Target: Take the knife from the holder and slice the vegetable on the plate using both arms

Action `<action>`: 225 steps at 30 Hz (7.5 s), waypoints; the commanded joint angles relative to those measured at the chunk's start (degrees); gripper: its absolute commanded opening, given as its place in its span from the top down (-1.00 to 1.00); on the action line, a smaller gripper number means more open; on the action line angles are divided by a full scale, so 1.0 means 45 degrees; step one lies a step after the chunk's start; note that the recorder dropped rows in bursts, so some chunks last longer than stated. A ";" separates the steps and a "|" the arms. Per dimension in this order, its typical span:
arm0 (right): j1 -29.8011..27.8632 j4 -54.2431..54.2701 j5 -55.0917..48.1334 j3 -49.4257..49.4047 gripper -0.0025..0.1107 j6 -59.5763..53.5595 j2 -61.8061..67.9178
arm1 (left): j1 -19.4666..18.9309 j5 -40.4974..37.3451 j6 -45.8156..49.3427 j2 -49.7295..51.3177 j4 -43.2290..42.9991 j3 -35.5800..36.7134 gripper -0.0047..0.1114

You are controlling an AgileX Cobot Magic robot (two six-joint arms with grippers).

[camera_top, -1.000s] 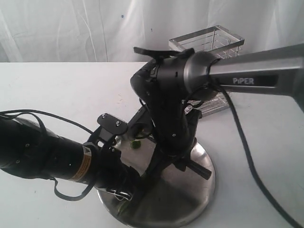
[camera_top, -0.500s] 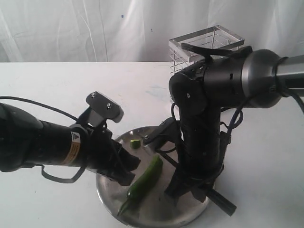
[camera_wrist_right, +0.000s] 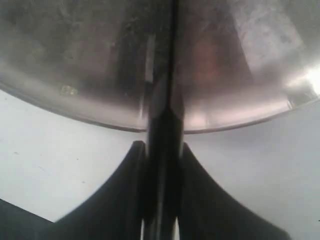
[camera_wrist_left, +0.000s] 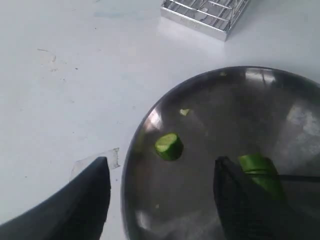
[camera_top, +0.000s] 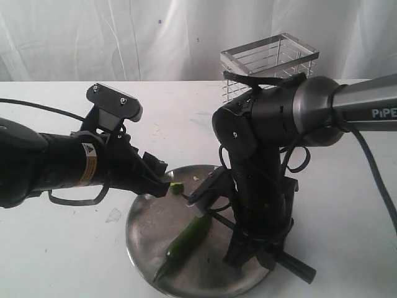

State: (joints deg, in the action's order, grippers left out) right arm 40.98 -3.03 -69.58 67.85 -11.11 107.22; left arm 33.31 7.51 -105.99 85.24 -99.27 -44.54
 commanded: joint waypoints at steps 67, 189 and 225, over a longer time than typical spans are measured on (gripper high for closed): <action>-0.0116 -0.0591 -0.0084 0.1833 0.96 -0.0433 0.2082 | -0.0016 -0.0372 -0.0117 0.3571 -0.0150 -0.1397 -0.01; -0.0116 -0.0042 -0.0084 0.1047 0.96 -0.0689 0.1852 | -0.2679 0.9886 0.1563 0.4457 -0.0150 -0.0433 -0.03; -0.0092 -0.0346 -0.0084 0.1047 0.96 -0.0348 0.1852 | -0.0895 0.5770 0.1258 0.4457 0.1308 -0.0422 0.88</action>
State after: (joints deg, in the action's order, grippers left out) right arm 40.30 -4.77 -68.92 72.78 -12.44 115.96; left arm 29.42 39.45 -100.65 104.93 -93.94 -46.58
